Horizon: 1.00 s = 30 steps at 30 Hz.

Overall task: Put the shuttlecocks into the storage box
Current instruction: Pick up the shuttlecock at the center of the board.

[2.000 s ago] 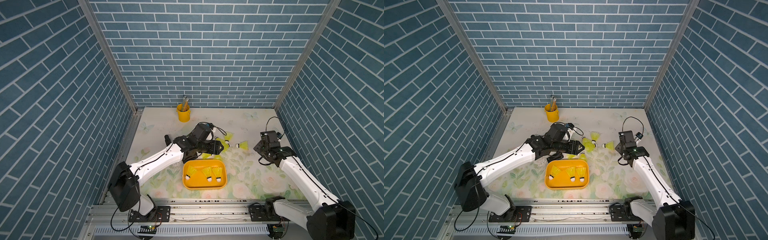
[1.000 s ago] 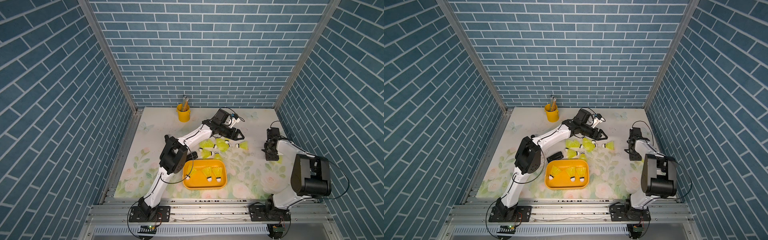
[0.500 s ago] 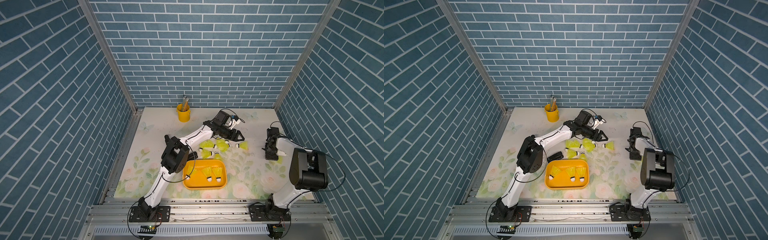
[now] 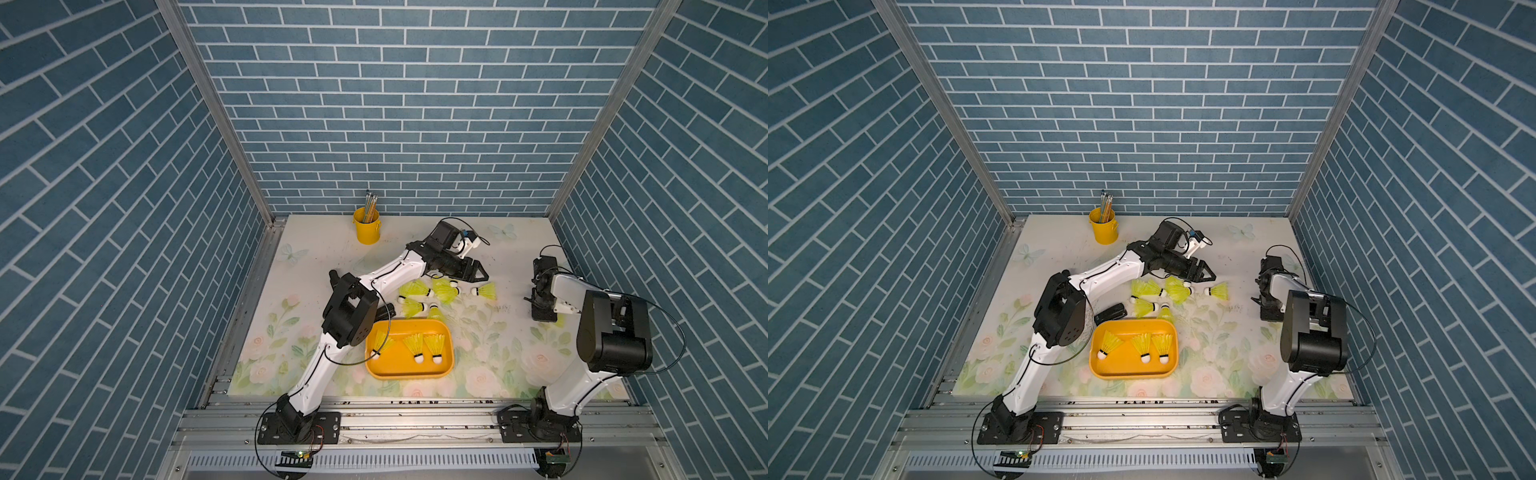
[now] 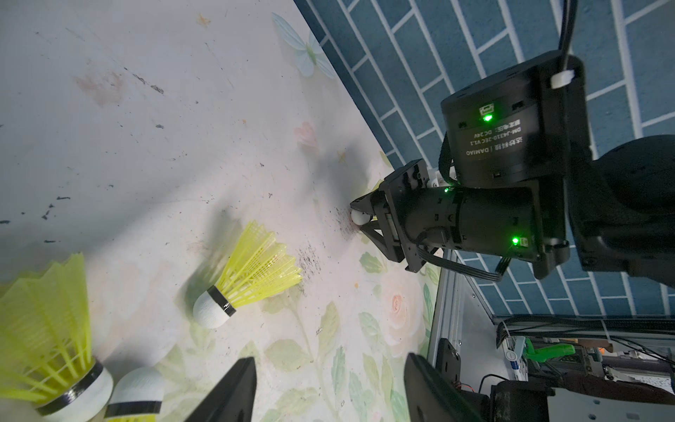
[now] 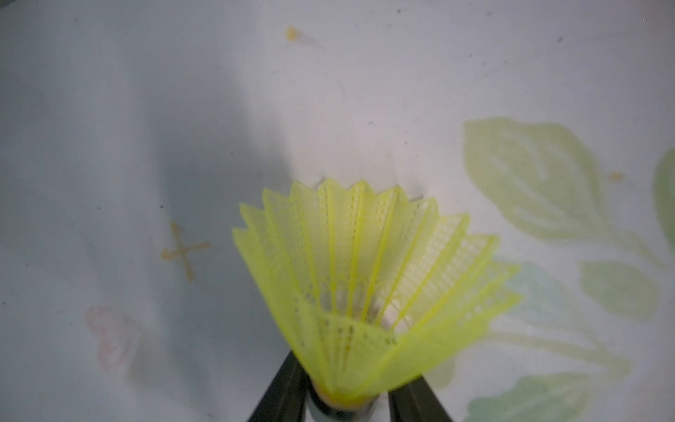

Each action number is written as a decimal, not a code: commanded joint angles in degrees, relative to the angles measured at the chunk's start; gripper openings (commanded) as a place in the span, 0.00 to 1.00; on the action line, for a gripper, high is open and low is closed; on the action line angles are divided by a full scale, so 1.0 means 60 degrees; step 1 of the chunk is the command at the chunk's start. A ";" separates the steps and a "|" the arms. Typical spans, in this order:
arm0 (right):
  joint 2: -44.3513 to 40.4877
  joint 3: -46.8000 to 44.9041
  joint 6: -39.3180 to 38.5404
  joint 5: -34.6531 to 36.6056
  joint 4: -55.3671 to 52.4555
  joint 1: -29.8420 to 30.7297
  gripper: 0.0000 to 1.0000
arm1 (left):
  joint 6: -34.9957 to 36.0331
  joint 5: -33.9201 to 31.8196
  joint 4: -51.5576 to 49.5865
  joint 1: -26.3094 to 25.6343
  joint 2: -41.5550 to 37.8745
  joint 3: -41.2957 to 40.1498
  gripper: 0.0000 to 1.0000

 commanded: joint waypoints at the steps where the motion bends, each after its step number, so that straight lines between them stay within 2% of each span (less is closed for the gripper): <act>1: 0.0293 0.0086 0.0009 0.0194 -0.0247 -0.0043 0.34 | -0.0011 -0.0012 0.0167 0.0018 0.0007 0.0130 0.70; 11: 0.0106 -0.0143 -0.0468 0.0254 0.0187 0.0123 0.19 | -0.0169 0.0108 0.0233 0.0019 0.0121 0.0205 0.70; 16: -0.0203 0.0208 -0.1197 0.1273 -0.0179 0.0650 0.18 | -0.0168 -0.0142 0.0160 0.0018 0.0026 0.0144 0.69; 20: -0.0635 0.0496 -0.2098 0.1930 -0.0234 0.1447 0.16 | -0.0311 -0.0544 0.0336 0.0044 -0.0387 -0.0300 0.69; 23: -0.1053 0.0666 -0.2842 0.2135 -0.0296 0.2232 0.16 | -0.0592 -0.1124 0.0807 0.0139 -0.1170 -0.1280 0.69; 26: -0.1620 0.0706 -0.3441 0.2173 -0.0397 0.3081 0.14 | -0.0942 -0.1474 0.1632 0.0291 -0.2350 -0.2828 0.69; 30: -0.2336 0.0537 -0.4261 0.1771 -0.0253 0.4234 0.12 | -0.1109 -0.2103 0.1832 0.0443 -0.3825 -0.4542 0.68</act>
